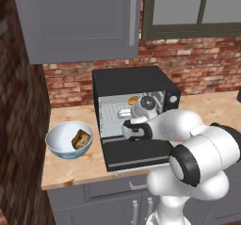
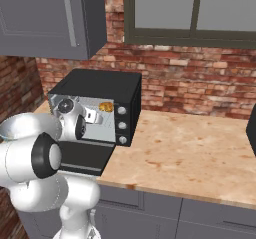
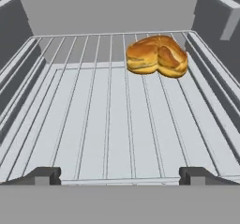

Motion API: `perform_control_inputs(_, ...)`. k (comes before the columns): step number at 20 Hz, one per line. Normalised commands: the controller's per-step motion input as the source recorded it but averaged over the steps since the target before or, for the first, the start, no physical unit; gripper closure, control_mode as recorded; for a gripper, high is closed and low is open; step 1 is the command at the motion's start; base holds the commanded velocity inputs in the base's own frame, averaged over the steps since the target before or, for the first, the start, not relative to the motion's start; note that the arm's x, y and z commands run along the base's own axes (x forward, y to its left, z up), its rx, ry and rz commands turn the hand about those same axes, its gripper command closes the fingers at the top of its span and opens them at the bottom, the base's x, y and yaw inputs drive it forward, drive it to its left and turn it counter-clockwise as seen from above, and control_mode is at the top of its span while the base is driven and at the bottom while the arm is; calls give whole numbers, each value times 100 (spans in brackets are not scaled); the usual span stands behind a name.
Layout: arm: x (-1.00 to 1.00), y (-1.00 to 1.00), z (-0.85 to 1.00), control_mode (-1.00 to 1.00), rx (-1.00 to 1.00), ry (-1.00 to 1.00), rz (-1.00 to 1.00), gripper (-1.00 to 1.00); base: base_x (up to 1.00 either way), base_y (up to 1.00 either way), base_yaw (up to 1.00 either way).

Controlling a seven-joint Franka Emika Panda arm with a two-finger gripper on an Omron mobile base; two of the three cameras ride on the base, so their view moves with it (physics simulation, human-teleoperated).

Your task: Pick up the heated bread from the toaster oven and place it in the bowl. Then move the bread bowl to the dining counter.

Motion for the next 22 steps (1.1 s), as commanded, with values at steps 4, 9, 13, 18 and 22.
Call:
perform_control_inputs(4,21,0,-25,-100,0,0,0,-100,0,0,0)
perform_control_inputs(9,12,0,-23,-100,0,0,0,-100,0,0,0)
perform_control_inputs(13,13,0,-21,-100,0,0,0,-100,0,0,0)
perform_control_inputs(18,6,0,-8,-100,0,0,0,-100,0,0,0)
perform_control_inputs(22,-23,-2,-6,-100,0,0,0,-100,0,0,0)
